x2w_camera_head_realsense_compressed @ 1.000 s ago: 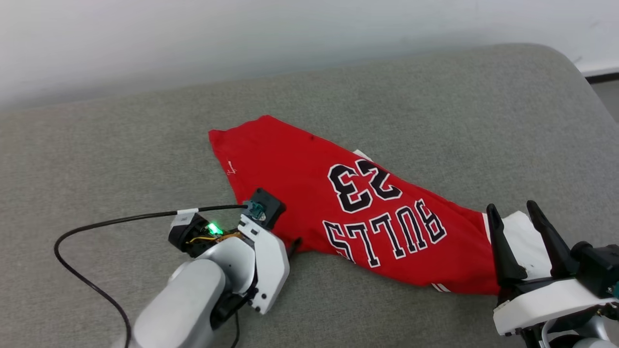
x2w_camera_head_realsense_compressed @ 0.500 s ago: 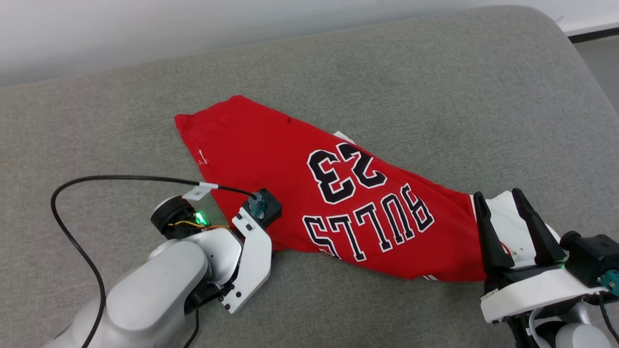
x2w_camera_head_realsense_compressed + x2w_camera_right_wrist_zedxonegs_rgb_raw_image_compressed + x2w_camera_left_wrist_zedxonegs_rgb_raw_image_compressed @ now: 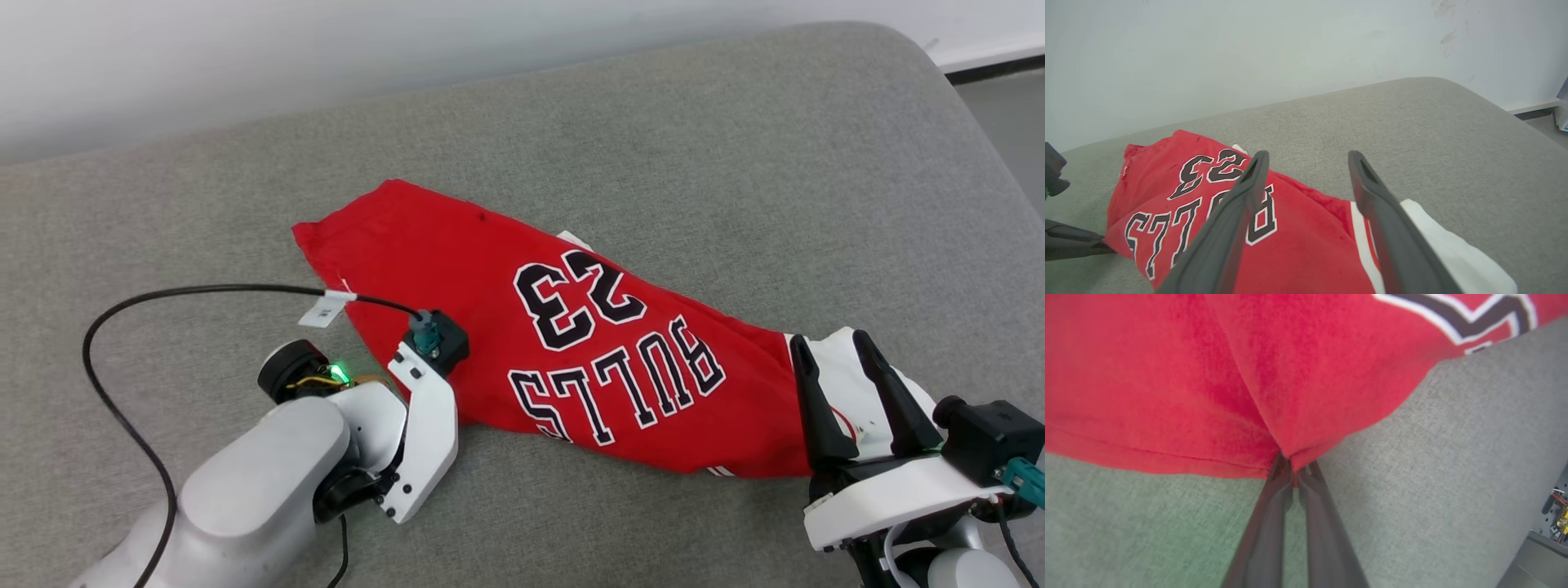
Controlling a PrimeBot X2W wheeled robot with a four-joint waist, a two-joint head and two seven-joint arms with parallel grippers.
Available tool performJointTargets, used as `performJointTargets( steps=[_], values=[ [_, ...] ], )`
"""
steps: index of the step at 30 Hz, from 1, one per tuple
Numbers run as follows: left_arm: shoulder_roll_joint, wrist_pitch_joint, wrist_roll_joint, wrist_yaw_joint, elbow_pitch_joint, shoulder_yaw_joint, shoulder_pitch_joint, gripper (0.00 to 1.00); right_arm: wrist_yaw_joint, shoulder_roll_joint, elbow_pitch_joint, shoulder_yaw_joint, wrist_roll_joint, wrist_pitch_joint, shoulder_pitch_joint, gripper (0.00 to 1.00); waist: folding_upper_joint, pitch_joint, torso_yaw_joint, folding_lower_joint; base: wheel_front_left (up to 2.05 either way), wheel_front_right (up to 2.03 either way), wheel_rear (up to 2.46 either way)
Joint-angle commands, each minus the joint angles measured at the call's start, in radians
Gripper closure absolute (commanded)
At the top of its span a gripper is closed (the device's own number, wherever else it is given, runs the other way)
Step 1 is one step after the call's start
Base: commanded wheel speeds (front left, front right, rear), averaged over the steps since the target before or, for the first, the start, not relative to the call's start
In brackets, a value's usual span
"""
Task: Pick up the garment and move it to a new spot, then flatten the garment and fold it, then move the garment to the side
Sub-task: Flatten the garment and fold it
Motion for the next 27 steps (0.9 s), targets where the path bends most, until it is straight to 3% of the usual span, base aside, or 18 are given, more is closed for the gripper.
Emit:
performJointTargets(
  steps=[1,10,23,27],
  values=[
    [0.007,0.002,-0.002,0.006,0.021,-0.014,0.047,1.0,0.0,0.002,0.004,0.0,0.001,0.002,-0.002,0.0,0.0,-0.011,0.006,0.0,0.0,0.0,0.0],
    [0.058,-0.121,0.008,0.074,-0.102,0.086,-0.01,1.0,0.0,0.002,-0.002,-0.04,-0.005,0.014,0.037,0.0,0.0,-0.065,0.064,0.0,0.0,0.0,0.0],
    [0.266,-0.211,-0.024,0.277,-0.364,0.276,0.079,1.0,0.0,0.002,-0.038,-0.072,-0.015,0.05,0.069,0.0,0.0,-0.101,0.156,0.0,0.0,0.0,0.0],
    [0.296,-0.212,-0.033,0.308,-0.418,0.308,0.08,1.0,0.0,0.002,-0.038,-0.074,-0.015,0.054,0.045,0.0,0.0,-0.077,0.167,0.0,0.0,0.0,0.0]
  ],
)
